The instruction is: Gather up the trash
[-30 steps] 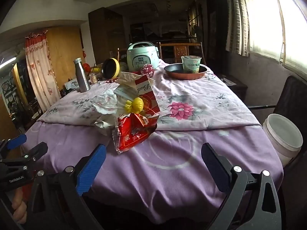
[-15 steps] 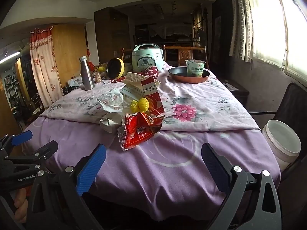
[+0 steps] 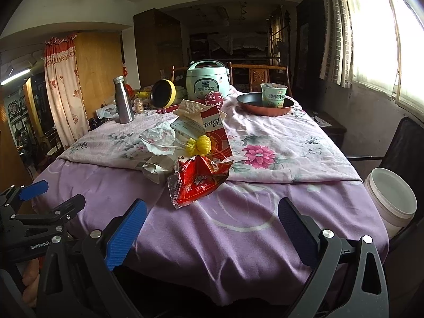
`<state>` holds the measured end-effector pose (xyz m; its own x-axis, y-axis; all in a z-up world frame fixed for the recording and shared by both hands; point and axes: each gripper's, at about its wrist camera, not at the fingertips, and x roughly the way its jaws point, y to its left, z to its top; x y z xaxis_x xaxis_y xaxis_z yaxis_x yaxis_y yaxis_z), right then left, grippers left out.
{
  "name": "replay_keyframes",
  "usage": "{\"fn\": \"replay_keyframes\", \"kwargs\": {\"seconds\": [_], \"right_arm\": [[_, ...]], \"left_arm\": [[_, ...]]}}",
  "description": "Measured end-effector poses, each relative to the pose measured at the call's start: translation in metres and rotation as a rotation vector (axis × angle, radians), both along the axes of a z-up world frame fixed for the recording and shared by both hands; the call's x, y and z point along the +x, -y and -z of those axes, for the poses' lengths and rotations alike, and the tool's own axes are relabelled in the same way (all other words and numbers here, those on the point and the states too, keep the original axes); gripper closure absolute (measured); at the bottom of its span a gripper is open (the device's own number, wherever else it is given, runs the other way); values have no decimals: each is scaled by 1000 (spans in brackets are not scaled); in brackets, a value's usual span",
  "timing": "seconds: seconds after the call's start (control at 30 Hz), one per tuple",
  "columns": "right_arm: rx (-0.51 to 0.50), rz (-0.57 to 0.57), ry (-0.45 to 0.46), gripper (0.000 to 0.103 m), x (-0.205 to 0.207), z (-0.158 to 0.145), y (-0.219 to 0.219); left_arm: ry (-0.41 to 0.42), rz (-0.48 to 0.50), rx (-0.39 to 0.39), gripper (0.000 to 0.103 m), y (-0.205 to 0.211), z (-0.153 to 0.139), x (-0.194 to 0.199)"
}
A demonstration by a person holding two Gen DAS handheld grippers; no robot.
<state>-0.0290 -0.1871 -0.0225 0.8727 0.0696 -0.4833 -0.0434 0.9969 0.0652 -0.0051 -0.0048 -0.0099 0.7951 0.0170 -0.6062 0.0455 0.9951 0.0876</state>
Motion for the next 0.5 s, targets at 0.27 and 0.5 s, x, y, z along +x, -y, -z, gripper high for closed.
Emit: {"fn": "replay_keyframes", "kwargs": {"seconds": [0.27,0.5], "right_arm": [[-8,-11,-20,5,-19,-1,1],[-12,-14,-28,5,-19,-3,1]], "left_arm": [[0,-3,-1,7,0,2,0],[-6,1,3,7,1,4,1]]}}
